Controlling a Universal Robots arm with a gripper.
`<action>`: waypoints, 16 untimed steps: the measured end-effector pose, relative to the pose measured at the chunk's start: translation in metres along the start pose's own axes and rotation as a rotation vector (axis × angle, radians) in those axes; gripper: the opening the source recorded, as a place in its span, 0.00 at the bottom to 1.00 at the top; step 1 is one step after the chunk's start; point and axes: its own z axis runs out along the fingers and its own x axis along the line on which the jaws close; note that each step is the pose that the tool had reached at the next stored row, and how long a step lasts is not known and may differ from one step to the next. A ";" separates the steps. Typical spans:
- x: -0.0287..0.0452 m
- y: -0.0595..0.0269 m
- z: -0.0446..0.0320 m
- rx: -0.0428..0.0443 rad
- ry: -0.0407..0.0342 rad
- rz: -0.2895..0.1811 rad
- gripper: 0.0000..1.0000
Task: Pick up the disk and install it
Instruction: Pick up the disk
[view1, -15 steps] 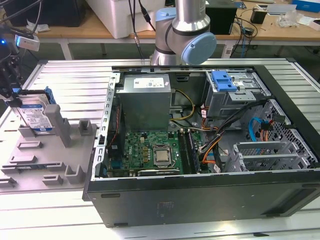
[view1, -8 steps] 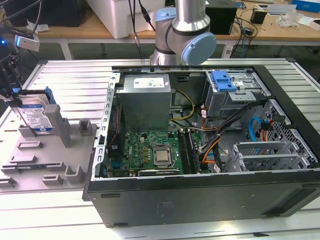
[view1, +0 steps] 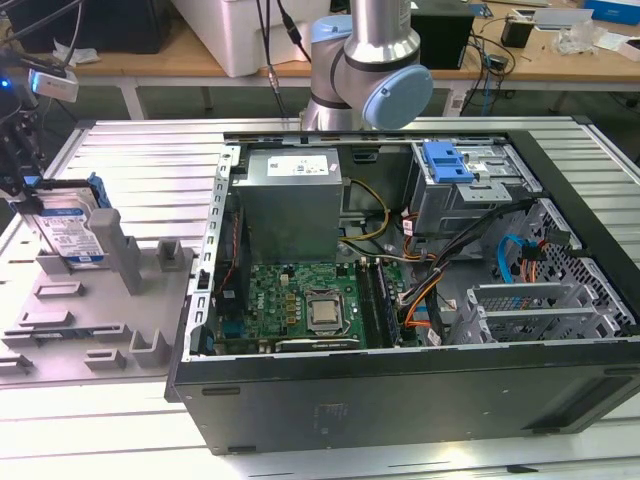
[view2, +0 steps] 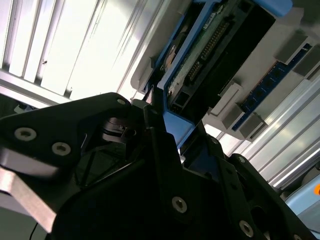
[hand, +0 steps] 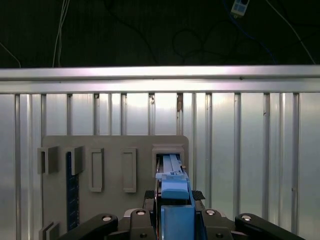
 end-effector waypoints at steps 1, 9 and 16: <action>0.0001 0.0001 -0.0006 0.0001 0.0002 0.000 0.37; 0.0004 0.0003 -0.0063 0.0009 0.0021 -0.001 0.37; 0.0008 0.0003 -0.0116 0.0014 0.0044 -0.002 0.37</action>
